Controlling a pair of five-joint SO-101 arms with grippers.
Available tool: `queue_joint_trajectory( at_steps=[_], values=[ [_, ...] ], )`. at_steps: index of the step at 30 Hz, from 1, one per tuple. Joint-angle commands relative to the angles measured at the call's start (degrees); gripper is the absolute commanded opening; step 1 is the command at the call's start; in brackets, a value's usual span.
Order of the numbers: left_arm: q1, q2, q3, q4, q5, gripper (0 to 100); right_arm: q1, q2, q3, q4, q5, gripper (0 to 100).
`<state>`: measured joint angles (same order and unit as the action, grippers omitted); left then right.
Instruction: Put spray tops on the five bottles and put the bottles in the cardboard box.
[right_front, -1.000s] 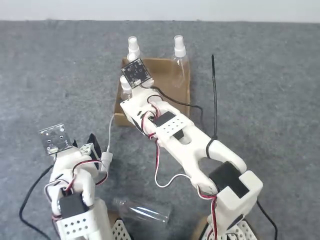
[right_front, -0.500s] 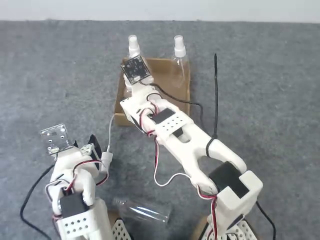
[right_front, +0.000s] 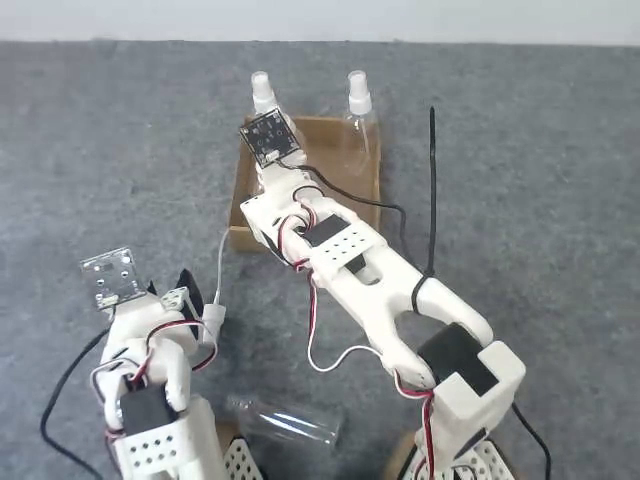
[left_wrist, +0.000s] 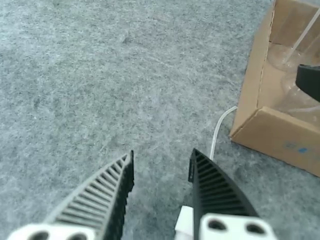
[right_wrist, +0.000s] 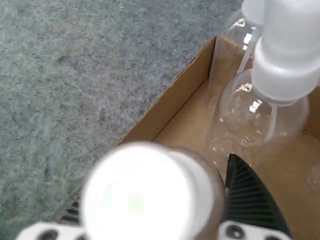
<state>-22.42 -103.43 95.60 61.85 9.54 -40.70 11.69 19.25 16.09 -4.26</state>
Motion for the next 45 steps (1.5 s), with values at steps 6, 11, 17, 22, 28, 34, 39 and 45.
queue_joint_trajectory(
  at_steps=[6,11,17,22,28,34,39,45],
  values=[
    [0.26,-0.97,-0.75,-2.11,-0.35,17,-0.57,-5.58,-3.78,5.67,-0.7,22.1],
    [0.26,-0.97,-0.75,-2.11,-0.35,17,-0.57,-6.11,-3.78,7.08,-0.7,22.1],
    [0.26,-0.97,-0.75,-2.11,-0.35,17,-0.48,-6.9,-3.78,7.16,-0.62,22.1],
    [0.26,-0.97,-0.75,-2.11,-0.35,17,-0.22,-9.1,-3.6,8.75,-0.62,22.1],
    [0.26,-0.97,-0.57,-3.08,-0.35,17,-0.22,-10.33,-3.6,9.63,-0.62,22.1],
    [0.26,-0.97,-0.57,-3.08,-0.35,17,-0.48,-9.01,-3.52,9.45,-0.7,22.4],
    [0.26,-0.97,-0.57,-3.08,-0.35,17,-0.57,-6.02,-3.96,8.66,-0.79,22.4],
    [0.26,-0.97,-0.57,-2.99,-0.35,17,-0.66,-5.14,-3.87,7.43,-0.79,22.5]
  ],
)
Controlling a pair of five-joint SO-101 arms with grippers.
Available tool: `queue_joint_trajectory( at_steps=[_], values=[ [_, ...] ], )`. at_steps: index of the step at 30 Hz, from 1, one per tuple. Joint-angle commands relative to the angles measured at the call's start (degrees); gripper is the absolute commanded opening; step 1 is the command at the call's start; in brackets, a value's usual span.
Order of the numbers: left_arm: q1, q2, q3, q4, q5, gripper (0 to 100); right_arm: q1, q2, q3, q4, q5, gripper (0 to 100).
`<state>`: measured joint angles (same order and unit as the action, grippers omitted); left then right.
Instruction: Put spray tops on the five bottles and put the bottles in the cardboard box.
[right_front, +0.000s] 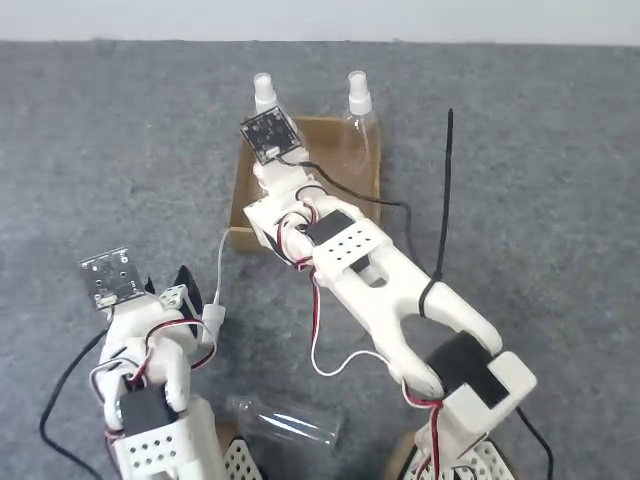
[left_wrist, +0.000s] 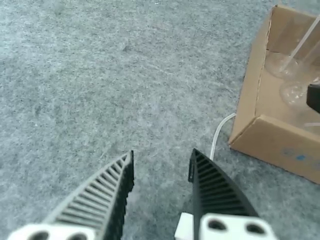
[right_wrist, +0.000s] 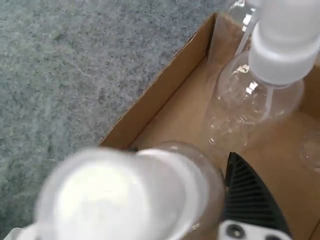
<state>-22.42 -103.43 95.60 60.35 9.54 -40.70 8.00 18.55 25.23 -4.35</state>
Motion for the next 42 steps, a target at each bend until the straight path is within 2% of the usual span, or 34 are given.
queue_joint_trajectory(
  at_steps=[1,7,12,25,42],
  values=[
    [0.26,-0.97,-0.57,-1.49,-0.35,17,-0.66,-1.45,-3.16,-1.63,-0.7,22.5],
    [0.26,-0.97,-0.57,-1.49,-0.35,17,-0.66,-1.27,-3.16,-1.27,-0.7,23.1],
    [0.26,-0.97,-0.57,-1.49,-0.35,17,-2.59,-1.36,-2.9,-0.66,-0.62,32.6],
    [0.26,-0.97,-0.57,-1.49,-0.35,17,-2.59,-3.21,-2.73,0.31,-0.26,31.9],
    [0.26,-0.97,-0.57,-1.49,-0.35,17,0.57,-13.32,-2.9,12.26,-0.44,31.9]
  ],
)
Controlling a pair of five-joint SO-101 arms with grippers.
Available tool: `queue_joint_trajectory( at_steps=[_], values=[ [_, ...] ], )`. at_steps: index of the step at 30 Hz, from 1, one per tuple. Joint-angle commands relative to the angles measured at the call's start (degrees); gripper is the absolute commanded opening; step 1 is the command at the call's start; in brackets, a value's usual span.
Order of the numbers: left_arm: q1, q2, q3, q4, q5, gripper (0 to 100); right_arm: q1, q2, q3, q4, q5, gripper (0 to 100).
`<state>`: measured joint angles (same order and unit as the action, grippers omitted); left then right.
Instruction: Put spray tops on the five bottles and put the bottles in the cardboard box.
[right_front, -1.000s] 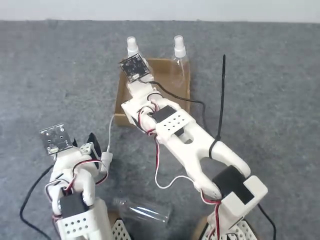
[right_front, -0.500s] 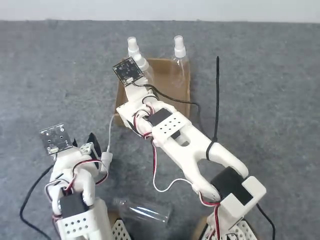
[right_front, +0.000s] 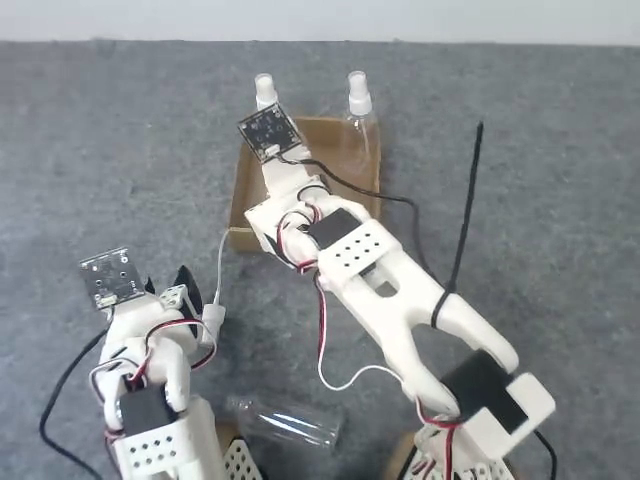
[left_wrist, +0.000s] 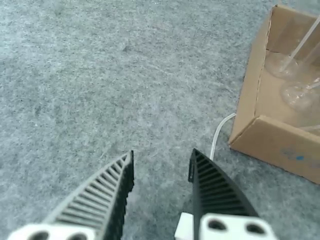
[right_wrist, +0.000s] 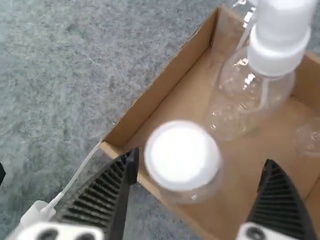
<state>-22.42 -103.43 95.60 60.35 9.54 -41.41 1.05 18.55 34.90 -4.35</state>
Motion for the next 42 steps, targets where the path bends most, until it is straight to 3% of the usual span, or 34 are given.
queue_joint_trajectory(
  at_steps=[1,28,42],
  values=[
    [0.26,-0.97,-0.57,-1.49,-0.35,17,1.36,-7.08,-2.9,3.3,-0.53,31.9],
    [0.26,-0.97,-0.57,-1.85,-0.35,17,0.92,-32.48,-3.16,25.27,-0.09,31.8],
    [0.26,-0.97,-0.57,-1.85,-0.35,17,-9.63,-36.09,-1.05,47.43,5.19,32.1]
  ],
)
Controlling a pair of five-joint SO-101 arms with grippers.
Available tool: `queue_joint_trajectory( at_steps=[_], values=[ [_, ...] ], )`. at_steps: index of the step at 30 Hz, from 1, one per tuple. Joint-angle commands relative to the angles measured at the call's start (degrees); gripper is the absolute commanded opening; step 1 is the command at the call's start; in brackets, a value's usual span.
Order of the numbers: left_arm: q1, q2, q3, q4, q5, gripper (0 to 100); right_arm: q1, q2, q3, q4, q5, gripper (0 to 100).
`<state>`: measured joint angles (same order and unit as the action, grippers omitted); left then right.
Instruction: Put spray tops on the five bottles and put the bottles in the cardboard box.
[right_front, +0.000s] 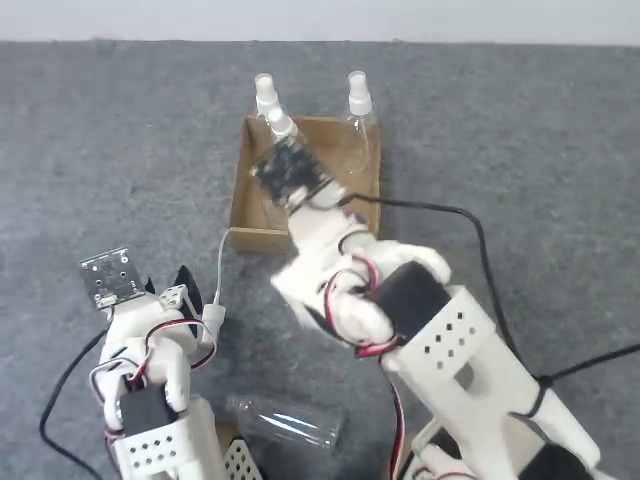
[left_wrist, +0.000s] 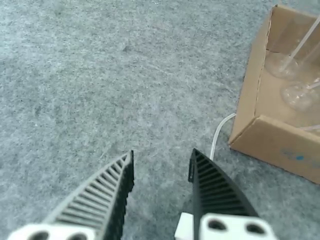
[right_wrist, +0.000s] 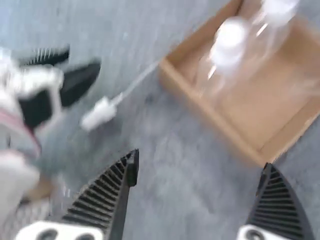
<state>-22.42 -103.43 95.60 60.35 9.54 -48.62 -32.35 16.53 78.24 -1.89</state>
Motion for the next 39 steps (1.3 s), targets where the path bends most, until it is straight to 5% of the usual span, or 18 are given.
queue_joint_trajectory(
  at_steps=[1,21,28,39],
  values=[
    [0.26,-0.97,-0.57,-1.85,-0.35,17,-2.95,-2.77,2.29,4.26,3.43,32.1],
    [-0.18,-0.97,-0.75,-1.85,-0.09,17,-20.62,-2.77,19.43,4.79,5.27,31.9],
    [-0.26,-0.97,-0.84,-1.85,-0.09,17,-22.29,-2.77,19.52,4.79,-4.22,31.9],
    [-2.29,-0.97,-0.48,-4.04,0.0,17,-30.9,-2.77,23.12,5.32,-8.09,31.9]
  ],
)
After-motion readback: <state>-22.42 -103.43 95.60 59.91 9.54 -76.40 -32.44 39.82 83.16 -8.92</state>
